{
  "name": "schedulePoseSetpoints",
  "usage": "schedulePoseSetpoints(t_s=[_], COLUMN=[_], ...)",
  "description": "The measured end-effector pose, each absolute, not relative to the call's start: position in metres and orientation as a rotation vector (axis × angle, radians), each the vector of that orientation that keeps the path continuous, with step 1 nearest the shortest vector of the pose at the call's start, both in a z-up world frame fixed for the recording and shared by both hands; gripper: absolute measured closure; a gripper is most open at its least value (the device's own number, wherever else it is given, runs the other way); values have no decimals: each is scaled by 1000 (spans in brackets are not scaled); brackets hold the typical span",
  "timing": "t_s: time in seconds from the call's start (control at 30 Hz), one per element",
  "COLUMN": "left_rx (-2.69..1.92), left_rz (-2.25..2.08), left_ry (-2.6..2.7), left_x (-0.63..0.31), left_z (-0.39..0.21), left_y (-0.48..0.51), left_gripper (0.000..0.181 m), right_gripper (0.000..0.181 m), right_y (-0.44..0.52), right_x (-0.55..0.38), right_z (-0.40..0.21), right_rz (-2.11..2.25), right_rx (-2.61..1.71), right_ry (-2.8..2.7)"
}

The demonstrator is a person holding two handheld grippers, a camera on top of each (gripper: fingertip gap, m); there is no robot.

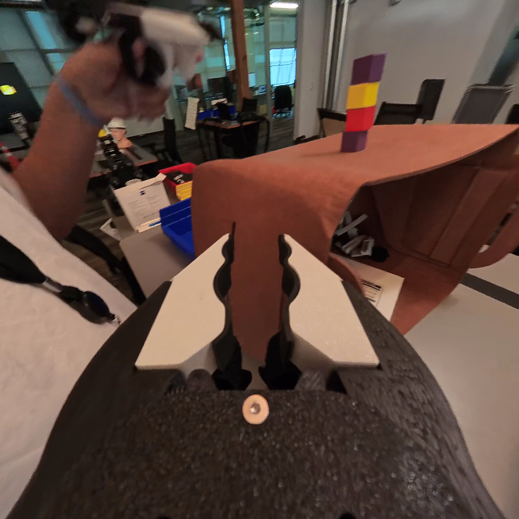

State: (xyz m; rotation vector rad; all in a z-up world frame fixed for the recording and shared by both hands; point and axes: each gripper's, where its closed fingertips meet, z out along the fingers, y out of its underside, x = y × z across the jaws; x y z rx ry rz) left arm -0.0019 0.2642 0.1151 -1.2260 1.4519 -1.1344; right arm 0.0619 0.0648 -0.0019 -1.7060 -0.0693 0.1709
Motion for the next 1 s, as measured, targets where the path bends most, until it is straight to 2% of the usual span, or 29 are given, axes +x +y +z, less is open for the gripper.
schedulePoseSetpoints(t_s=[0.07,0.2,0.37,0.6,0.73,1.0], left_rx=[-1253,-1417,-1501,-1489,-1471,-1456], left_rz=[-1139,-1087,-1081,-1124,-1152,-1244], left_ry=[1283,1300,1343,1326,1366,1387], left_x=[-29,-51,-59,-73,-77,-83], left_z=[93,33,-2,7,7,16], left_y=[248,212,203,215,212,210], left_gripper=[131,130,130,131,130,131], right_gripper=[149,146,144,135,137,131], right_y=[67,75,88,96,89,70], right_x=[68,78,90,90,84,78], right_z=[9,25,27,31,16,23], right_rz=[135,68,4,17,54,-7], right_rx=[-1684,-1679,-1731,-1736,-1851,-1779], right_ry=[-43,-15,-14,90,195,244])
